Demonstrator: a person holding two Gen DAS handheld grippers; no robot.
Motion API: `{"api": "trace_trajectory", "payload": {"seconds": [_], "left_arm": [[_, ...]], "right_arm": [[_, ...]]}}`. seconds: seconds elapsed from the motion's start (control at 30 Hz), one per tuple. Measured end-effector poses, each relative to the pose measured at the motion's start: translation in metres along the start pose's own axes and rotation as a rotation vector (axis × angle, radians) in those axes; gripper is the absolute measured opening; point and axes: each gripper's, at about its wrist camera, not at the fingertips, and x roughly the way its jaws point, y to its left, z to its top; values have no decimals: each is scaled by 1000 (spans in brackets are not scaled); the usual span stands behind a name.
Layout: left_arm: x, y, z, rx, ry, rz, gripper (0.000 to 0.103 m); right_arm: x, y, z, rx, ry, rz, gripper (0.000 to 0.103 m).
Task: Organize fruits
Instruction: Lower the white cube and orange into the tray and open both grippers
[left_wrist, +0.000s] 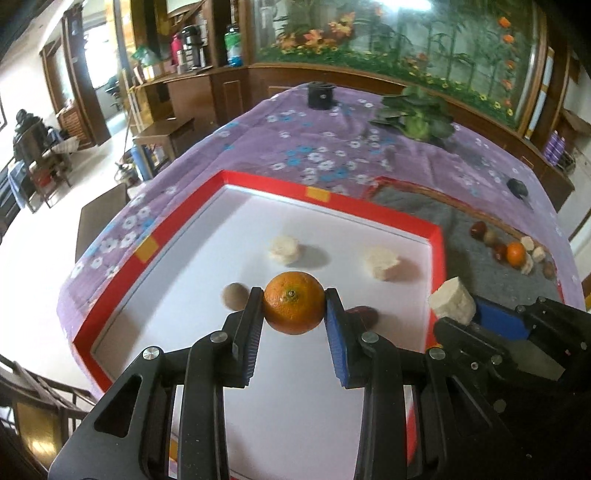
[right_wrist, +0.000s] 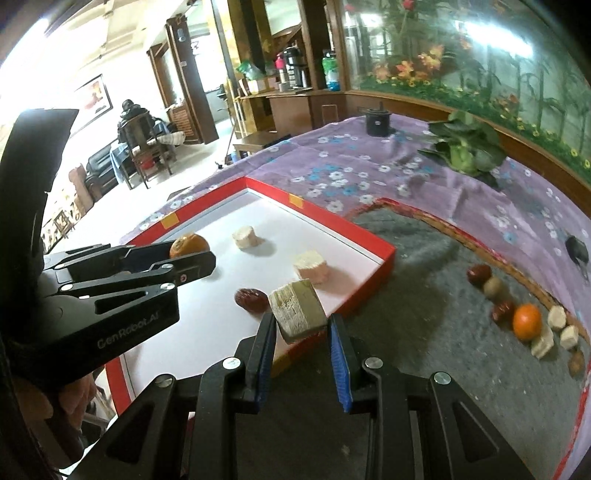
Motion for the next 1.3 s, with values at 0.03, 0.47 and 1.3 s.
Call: {"api": "trace_trajectory", "payload": {"seconds": [0.03,0.47,1.3], "left_arm": [[1,3,-1,-5,4,2,32],[14,24,-7,-38,44,9,32],[8,27,-4,-83,24,54,59]], "right_arm": [[4,3,2,-7,6,2,28],[48,13,14,-49,86,-22,28],[23,20,10,-33,39,51,41]]}}
